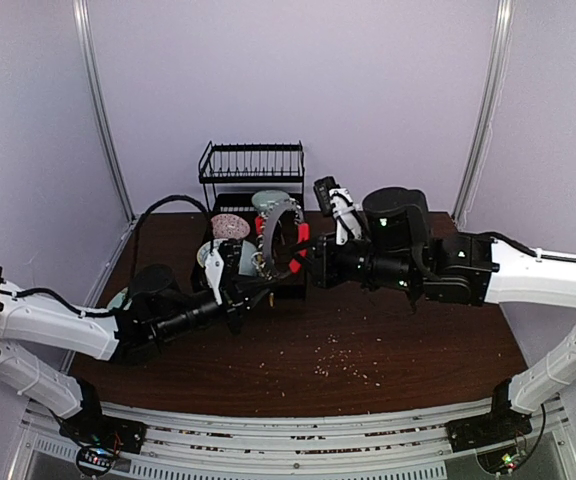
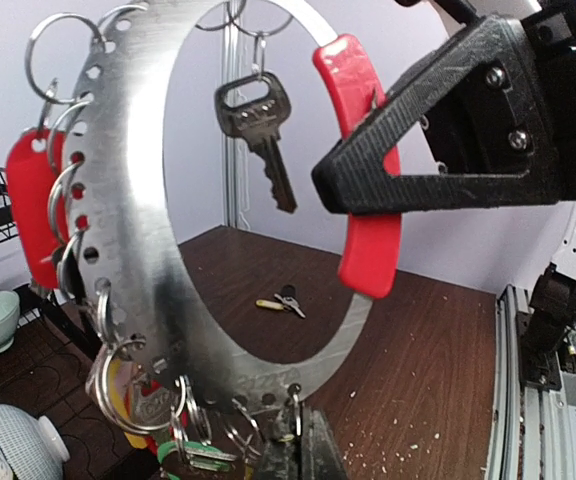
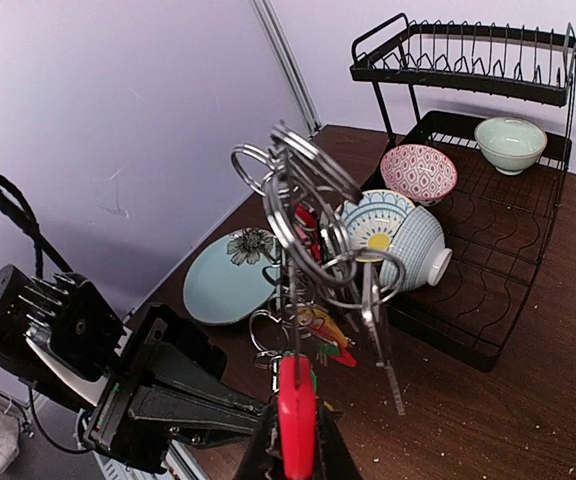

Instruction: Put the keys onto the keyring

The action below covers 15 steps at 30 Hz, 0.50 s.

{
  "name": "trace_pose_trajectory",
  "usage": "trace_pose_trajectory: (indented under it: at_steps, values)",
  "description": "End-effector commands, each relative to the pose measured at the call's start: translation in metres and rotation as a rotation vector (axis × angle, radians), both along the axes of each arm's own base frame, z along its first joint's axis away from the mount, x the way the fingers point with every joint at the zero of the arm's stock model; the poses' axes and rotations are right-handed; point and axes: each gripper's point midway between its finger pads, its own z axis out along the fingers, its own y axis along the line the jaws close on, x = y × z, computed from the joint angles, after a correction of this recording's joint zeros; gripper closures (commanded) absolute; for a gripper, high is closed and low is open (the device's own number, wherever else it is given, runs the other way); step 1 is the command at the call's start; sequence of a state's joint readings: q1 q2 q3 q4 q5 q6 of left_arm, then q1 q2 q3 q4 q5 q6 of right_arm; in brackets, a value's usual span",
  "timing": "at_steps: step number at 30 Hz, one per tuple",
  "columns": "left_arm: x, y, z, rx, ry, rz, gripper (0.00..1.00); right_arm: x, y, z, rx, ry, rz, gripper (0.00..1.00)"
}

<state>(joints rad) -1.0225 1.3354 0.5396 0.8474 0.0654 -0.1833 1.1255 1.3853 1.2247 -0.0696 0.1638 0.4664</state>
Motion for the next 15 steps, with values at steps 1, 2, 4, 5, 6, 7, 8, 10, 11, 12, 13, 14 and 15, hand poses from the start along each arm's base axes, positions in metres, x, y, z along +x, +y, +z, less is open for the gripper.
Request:
trace_pose_trajectory:
  at_steps: [1, 2, 4, 5, 6, 7, 8, 10, 11, 12, 13, 14, 15]
  values:
    - [-0.004, 0.005, -0.001, 0.136, -0.007, 0.004, 1.00, 0.025, -0.039, -0.004, -0.143, -0.036, -0.117, 0.87]
    - [-0.003, 0.007, -0.004, 0.182, -0.016, 0.018, 1.00, 0.024, -0.044, -0.009, -0.158, -0.024, -0.114, 0.78]
    - [0.000, 0.012, -0.012, 0.288, -0.022, 0.044, 1.00, 0.020, -0.053, -0.017, -0.176, -0.003, -0.108, 0.62]
    - [0.000, 0.013, -0.018, 0.347, -0.020, 0.052, 1.00, 0.018, -0.058, -0.020, -0.183, 0.006, -0.108, 0.57]
    - [0.001, 0.014, -0.020, 0.396, -0.021, 0.070, 1.00, 0.015, -0.065, -0.018, -0.179, 0.009, -0.113, 0.54]
    - [0.000, 0.013, -0.020, 0.439, -0.018, 0.072, 1.00, 0.014, -0.071, -0.016, -0.181, 0.010, -0.118, 0.51]
    - [-0.001, 0.014, -0.022, 0.480, -0.010, 0.075, 1.00, 0.012, -0.077, -0.014, -0.183, 0.006, -0.118, 0.49]
    - [-0.006, 0.013, -0.022, 0.533, -0.004, 0.058, 1.00, 0.005, -0.083, -0.006, -0.189, -0.025, -0.085, 0.48]
    - [-0.009, 0.013, -0.018, 0.548, -0.009, 0.046, 1.00, -0.001, -0.082, -0.001, -0.181, -0.051, -0.043, 0.49]
    - [-0.012, 0.013, -0.016, 0.570, -0.011, 0.033, 1.00, -0.010, -0.077, 0.004, -0.173, -0.085, 0.030, 0.51]
    - [-0.017, 0.013, -0.014, 0.600, -0.011, 0.013, 1.00, -0.023, -0.069, 0.007, -0.160, -0.125, 0.133, 0.53]
    - [-0.023, 0.011, -0.013, 0.629, -0.027, -0.017, 1.00, -0.044, -0.057, 0.005, -0.142, -0.156, 0.281, 0.56]
    - [-0.028, 0.010, -0.014, 0.653, -0.034, -0.036, 1.00, -0.055, -0.052, 0.012, -0.127, -0.220, 0.364, 0.59]
